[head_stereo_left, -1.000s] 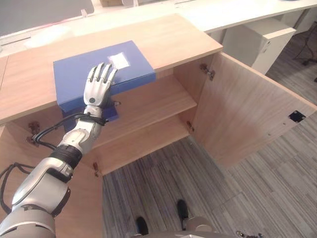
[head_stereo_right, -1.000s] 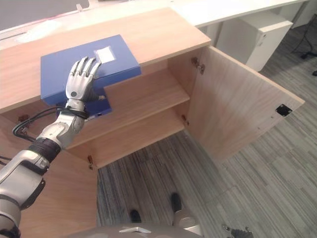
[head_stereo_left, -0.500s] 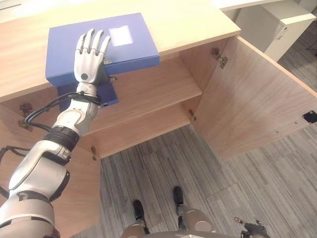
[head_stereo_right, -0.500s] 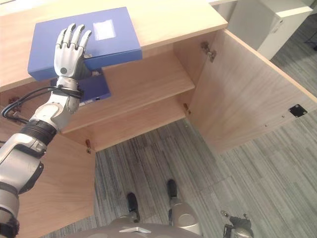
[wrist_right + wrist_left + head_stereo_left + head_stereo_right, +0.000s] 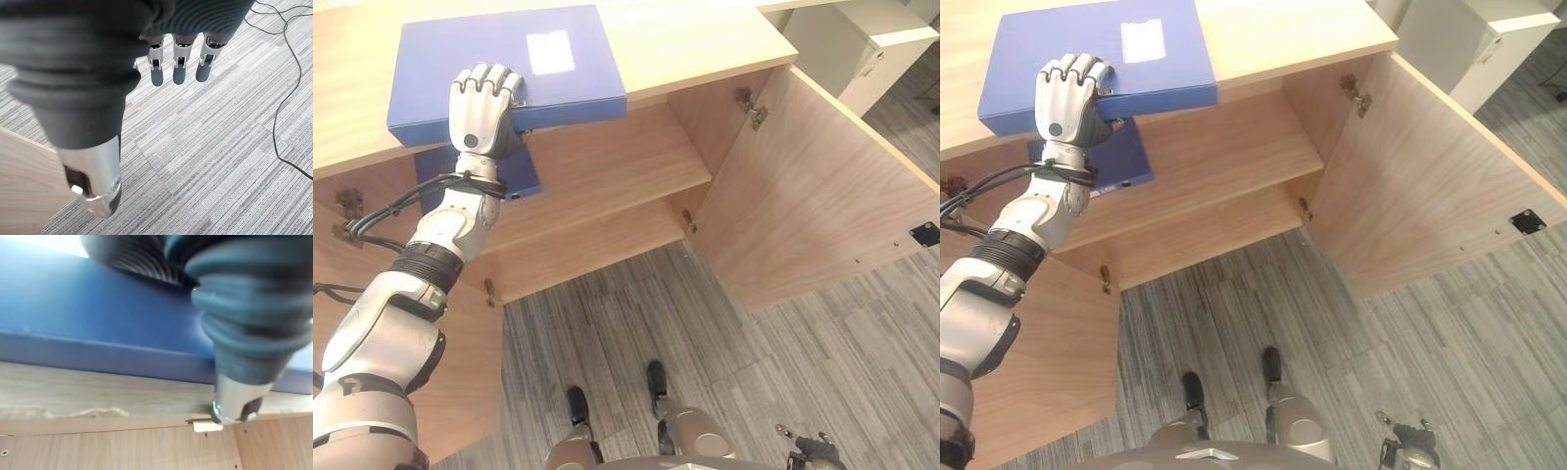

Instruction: Put the empty folder in the office cabinet

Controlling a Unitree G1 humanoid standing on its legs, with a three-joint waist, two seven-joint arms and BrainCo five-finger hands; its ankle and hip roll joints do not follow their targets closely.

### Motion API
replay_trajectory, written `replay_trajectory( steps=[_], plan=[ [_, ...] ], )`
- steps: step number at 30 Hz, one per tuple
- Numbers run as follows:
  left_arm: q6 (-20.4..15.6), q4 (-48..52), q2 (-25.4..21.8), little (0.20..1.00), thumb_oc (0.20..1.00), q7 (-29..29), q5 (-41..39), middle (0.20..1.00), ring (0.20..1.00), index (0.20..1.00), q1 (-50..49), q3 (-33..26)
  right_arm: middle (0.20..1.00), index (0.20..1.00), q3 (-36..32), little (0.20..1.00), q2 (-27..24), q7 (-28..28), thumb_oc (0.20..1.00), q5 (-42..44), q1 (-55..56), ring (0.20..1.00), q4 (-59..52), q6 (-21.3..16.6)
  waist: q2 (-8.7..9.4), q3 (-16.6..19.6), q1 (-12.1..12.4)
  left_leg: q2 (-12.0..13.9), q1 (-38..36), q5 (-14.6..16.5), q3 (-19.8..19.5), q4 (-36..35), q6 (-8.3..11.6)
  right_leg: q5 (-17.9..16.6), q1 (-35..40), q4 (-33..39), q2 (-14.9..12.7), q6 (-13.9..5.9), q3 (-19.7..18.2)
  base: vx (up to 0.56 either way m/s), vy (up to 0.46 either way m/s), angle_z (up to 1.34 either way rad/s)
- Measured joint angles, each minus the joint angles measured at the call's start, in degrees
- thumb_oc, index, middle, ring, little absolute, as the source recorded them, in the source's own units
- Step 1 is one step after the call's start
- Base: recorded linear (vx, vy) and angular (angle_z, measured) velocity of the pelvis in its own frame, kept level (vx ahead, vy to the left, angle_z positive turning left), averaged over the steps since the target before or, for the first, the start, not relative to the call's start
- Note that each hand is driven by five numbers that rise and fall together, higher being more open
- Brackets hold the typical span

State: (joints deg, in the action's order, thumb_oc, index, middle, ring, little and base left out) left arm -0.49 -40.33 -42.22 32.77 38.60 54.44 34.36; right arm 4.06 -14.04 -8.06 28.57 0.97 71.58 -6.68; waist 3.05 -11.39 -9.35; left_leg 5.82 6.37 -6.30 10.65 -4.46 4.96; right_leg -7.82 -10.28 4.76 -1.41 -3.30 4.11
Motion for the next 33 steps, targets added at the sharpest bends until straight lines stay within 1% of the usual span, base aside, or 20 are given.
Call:
replay_trajectory(
  steps=[4, 9, 13, 14, 17, 19, 21, 22, 23, 25, 26, 27, 28, 29, 30, 32, 33],
  plan=[
    [-0.2, 0.2, 0.0, 0.200, 0.200, 0.4, 0.0, 0.200, 0.200, 0.200, 0.0, 0.0, 1.000, 1.000, -0.1, 1.000, 0.0, 0.0, 1.000, 1.5, 0.0, 1.000, 0.0, -0.5, 0.14, -0.1, 0.2, 0.1, 0.0, -0.1, 0.0, 0.0, 0.09, 0.0, 0.0, 0.0, 0.1, 0.00, 0.0, -0.01, -0.003, 0.00],
    [-0.5, 3.0, -1.9, 0.200, 0.200, 0.4, -0.1, 0.200, 0.200, 0.200, -0.1, -0.7, 1.000, 1.000, -1.8, 1.000, 0.0, 0.0, 1.000, 1.9, 0.0, 1.000, 0.0, -0.5, 1.02, -1.1, 0.4, 0.4, -0.8, -0.1, 0.0, 0.0, 0.21, 0.0, 0.9, 0.0, 0.3, 0.00, 0.3, -0.03, -0.010, 0.01],
    [-1.5, 3.4, -2.1, 0.200, 0.200, 0.1, -1.4, 0.200, 0.200, 0.200, -0.3, -1.2, 1.000, 1.000, -1.9, 1.000, 0.0, -0.1, 1.000, 1.9, -0.1, 1.000, -0.1, -0.5, 0.96, -1.2, 0.5, 0.5, -1.3, -0.2, -0.3, 0.0, 0.28, 0.0, 1.6, 0.0, 0.4, 0.01, 0.8, -0.03, -0.010, 0.05],
    [-1.7, 3.9, -2.1, 0.200, 0.200, -0.1, -2.0, 0.200, 0.200, 0.200, -0.5, -1.6, 1.000, 1.000, -1.9, 1.000, 0.0, -0.1, 1.000, 1.9, -0.3, 1.000, -0.1, -0.5, 0.95, -1.2, 0.5, 0.6, -1.5, -0.2, -0.4, 0.0, 0.30, 0.0, 1.8, 0.0, 0.4, 0.02, 1.0, -0.01, -0.001, 0.09],
    [-2.4, 8.9, -2.0, 0.200, 0.200, -0.7, -5.3, 0.200, 0.200, 0.200, -3.6, -5.8, 1.000, 1.000, -1.9, 1.000, 0.0, -0.1, 1.000, 1.9, -1.2, 1.000, -0.1, -0.4, 0.88, -1.9, 0.7, 0.6, -3.4, -0.1, -0.8, 0.0, 0.46, 0.1, 4.1, 0.0, 0.4, 0.16, 1.4, 0.01, 0.011, 0.07],
    [-2.8, 11.0, -1.9, 0.200, 0.200, -1.0, -7.2, 0.200, 0.200, 0.200, -5.1, -7.5, 1.000, 1.000, -1.9, 1.000, 0.1, -0.1, 1.000, 1.9, -1.7, 1.000, -0.9, -0.4, 0.81, -1.9, 1.0, 0.7, -4.6, 0.1, -1.0, -0.1, 0.58, 0.4, 5.3, 0.0, 0.4, 0.50, 1.7, 0.05, 0.042, 0.06],
    [-3.4, 16.4, -1.0, 0.200, 0.200, -1.6, -11.2, 0.200, 0.200, 0.200, -8.5, -11.0, 1.000, 1.000, -1.9, 1.000, 0.2, -0.1, 1.000, 1.8, -3.2, 1.000, -1.3, -0.1, 0.80, -1.9, 1.2, 0.6, -6.8, 0.3, -1.4, -0.1, 0.60, 0.6, 7.7, 0.0, 0.4, 0.78, 2.0, 0.02, 0.049, 0.07],
    [-4.4, 18.6, -0.1, 0.200, 0.200, -2.0, -13.1, 0.200, 0.200, 0.200, -10.4, -13.0, 1.000, 1.000, -2.0, 1.000, 0.2, -0.1, 1.000, 1.8, -3.2, 1.000, -1.3, 0.3, 0.72, -1.8, 1.3, 0.6, -7.8, 0.5, -1.3, -0.2, 0.51, 0.7, 8.7, 0.0, 0.4, 1.01, 2.0, -0.02, 0.052, 0.05],
    [-5.5, 20.9, 1.5, 0.200, 0.200, -2.0, -15.7, 0.200, 0.200, 0.200, -11.8, -14.5, 1.000, 1.000, -1.9, 1.000, 0.1, -0.1, 1.000, 1.8, -3.8, 1.000, -2.2, 0.4, 0.39, -1.4, 2.3, 0.6, -8.8, 0.7, -1.5, -0.1, 0.58, 1.3, 9.8, 0.2, 0.3, 0.81, 2.1, 0.00, 0.054, 0.04],
    [-6.6, 25.2, 4.2, 0.200, 0.200, -3.2, -20.6, 0.200, 0.200, 0.200, -14.5, -17.3, 1.000, 1.000, -1.7, 1.000, 0.2, 0.0, 1.000, 1.7, -4.2, 1.000, -2.9, 0.9, -0.08, -0.7, 3.1, 0.5, -9.8, 0.9, -1.4, -0.1, 0.45, 1.3, 10.6, 0.0, 0.3, 0.80, 2.0, 0.01, 0.054, 0.01],
    [-7.5, 26.6, 5.2, 0.200, 0.200, -3.4, -22.8, 0.200, 0.200, 0.200, -15.8, -17.9, 1.000, 1.000, -1.6, 1.000, 0.2, 0.0, 1.000, 1.7, -4.7, 1.000, -4.0, 0.9, -0.59, 0.4, 3.7, 0.5, -9.7, 1.0, -1.4, -0.3, 0.31, 1.4, 10.6, 0.2, 0.2, 0.82, 2.0, 0.00, 0.058, 0.01],
    [-8.2, 29.1, 6.2, 0.200, 0.200, -4.2, -26.2, 0.200, 0.200, 0.200, -17.6, -19.4, 1.000, 1.000, -0.8, 1.000, 0.1, 0.0, 1.000, 1.7, -5.5, 1.000, -5.1, 1.2, -0.92, 0.8, 3.9, 0.3, -10.2, 1.1, -1.6, -0.4, 0.26, 1.4, 11.2, 0.0, 0.1, 0.82, 2.0, -0.02, 0.047, 0.01],
    [-8.9, 32.4, 9.4, 0.200, 0.200, -4.7, -30.3, 0.200, 0.200, 0.200, -20.2, -21.8, 1.000, 1.000, 0.4, 1.000, -0.2, 0.1, 1.000, 1.6, -6.5, 1.000, -7.9, 1.9, -1.48, 1.2, 3.9, 0.1, -11.7, 1.3, -1.5, -0.6, 0.08, 1.4, 12.7, 0.0, -0.1, 0.85, 1.9, -0.02, 0.026, 0.04],
    [-9.7, 34.1, 11.0, 0.200, 0.200, -5.3, -34.3, 0.200, 0.200, 0.200, -21.7, -22.4, 1.000, 1.000, 0.9, 1.000, -0.4, 0.2, 1.000, 1.5, -6.4, 1.000, -10.0, 2.1, -1.88, 1.9, 3.8, 0.0, -12.5, 1.5, -1.6, -0.6, -0.05, 1.5, 13.5, 0.1, -0.2, 0.79, 2.0, 0.02, 0.053, -0.01],
    [-11.9, 34.9, 12.5, 0.200, 0.200, -6.3, -39.1, 0.200, 0.200, 0.200, -23.4, -22.3, 1.000, 1.000, 1.1, 1.000, -0.4, 0.5, 1.000, 1.1, -7.5, 1.000, -12.1, 1.6, -2.49, 4.0, 4.2, -0.1, -12.8, 1.8, -1.6, -0.6, -0.09, 1.9, 13.8, 0.3, -0.4, 0.38, 1.9, 0.01, 0.052, 0.01],
    [-13.3, 36.4, 14.5, 0.200, 0.200, -8.0, -44.9, 0.200, 0.200, 0.200, -24.8, -22.6, 1.000, 1.000, 2.4, 1.000, -0.9, 0.5, 1.000, 1.2, -8.6, 1.000, -14.0, 2.3, -3.14, 5.4, 4.5, -0.3, -13.3, 2.2, -1.7, -0.6, 0.02, 2.0, 14.4, 0.3, -0.6, 0.30, 2.0, 0.02, 0.057, 0.02],
    [-14.4, 39.5, 17.0, 0.200, 0.200, -11.0, -53.1, 0.200, 0.200, 0.200, -27.3, -23.3, 1.000, 1.000, 3.1, 1.000, -1.5, 0.6, 1.000, 1.1, -9.4, 1.000, -17.6, 2.2, -3.74, 6.3, 5.1, -0.6, -14.3, 2.4, -1.7, -0.6, -0.13, 2.0, 15.4, 0.3, -0.8, 0.27, 1.9, 0.02, 0.052, 0.00]
  ],
)
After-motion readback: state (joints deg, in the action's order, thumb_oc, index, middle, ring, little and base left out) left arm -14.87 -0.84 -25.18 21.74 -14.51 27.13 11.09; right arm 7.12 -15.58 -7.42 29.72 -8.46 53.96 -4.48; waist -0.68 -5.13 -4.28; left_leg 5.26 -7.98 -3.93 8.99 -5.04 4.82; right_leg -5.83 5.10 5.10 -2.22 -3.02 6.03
